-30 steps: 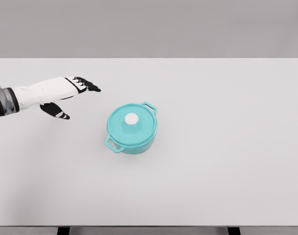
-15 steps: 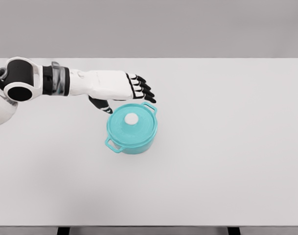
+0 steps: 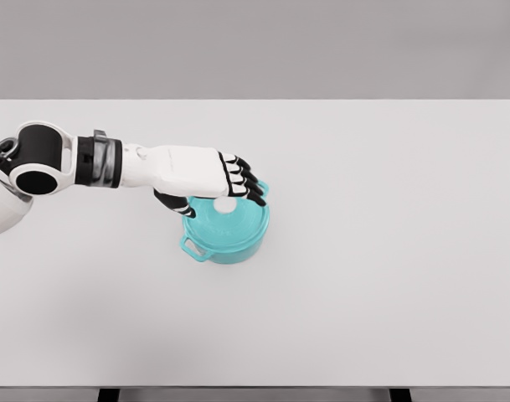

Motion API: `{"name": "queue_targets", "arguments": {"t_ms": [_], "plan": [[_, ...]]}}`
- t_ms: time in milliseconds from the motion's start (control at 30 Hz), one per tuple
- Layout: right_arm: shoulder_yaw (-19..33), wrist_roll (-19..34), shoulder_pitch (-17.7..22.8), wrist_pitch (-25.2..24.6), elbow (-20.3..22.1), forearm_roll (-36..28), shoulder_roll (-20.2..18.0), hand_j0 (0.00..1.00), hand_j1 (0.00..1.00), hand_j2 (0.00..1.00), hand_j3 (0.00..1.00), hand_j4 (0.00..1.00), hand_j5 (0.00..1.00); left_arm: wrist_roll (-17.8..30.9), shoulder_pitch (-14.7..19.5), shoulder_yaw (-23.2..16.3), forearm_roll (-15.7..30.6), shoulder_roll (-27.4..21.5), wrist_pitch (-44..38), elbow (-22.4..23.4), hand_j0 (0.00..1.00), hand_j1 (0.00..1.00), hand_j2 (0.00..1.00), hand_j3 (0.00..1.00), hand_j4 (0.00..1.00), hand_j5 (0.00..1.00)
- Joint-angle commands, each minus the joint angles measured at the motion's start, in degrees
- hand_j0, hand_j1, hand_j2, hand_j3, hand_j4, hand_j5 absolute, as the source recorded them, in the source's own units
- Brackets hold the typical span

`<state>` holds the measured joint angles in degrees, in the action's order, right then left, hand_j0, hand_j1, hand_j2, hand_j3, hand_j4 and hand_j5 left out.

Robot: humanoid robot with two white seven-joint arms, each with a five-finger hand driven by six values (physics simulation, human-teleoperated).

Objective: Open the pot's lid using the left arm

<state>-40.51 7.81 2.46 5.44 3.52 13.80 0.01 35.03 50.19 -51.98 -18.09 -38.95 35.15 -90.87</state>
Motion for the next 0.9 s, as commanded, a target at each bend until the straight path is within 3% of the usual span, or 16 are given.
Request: {"name": "queue_targets", "arguments": {"t_ms": [0,433,533,867], "plan": [[-0.01,0.02,0.0,0.01,-0.01,0.0,-0.01,1.0,1.0,1.0,1.0,1.0,1.0,-0.03,0.0,-0.14,-0.8,0.02,-0.15,0.08,0.92,0.92,0.92,0.92,0.92,0.92],[-0.01,0.02,-0.09,0.01,-0.01,0.0,-0.01,1.0,1.0,1.0,1.0,1.0,1.0,-0.03,-0.35,-0.14,-3.8,1.69,-0.15,2.02,0.92,0.92,0.92,0.92,0.92,0.92],[-0.01,0.02,-0.09,0.01,-0.01,0.0,-0.01,1.0,1.0,1.0,1.0,1.0,1.0,-0.03,-0.44,-0.32,-3.8,2.22,-0.15,2.02,0.84,0.84,0.84,0.84,0.84,0.84],[-0.01,0.02,-0.09,0.01,-0.01,0.0,-0.01,1.0,1.0,1.0,1.0,1.0,1.0,-0.03,-0.44,-0.76,-5.38,2.3,-0.15,3.07,0.83,0.83,0.83,0.83,0.83,0.83]]}}
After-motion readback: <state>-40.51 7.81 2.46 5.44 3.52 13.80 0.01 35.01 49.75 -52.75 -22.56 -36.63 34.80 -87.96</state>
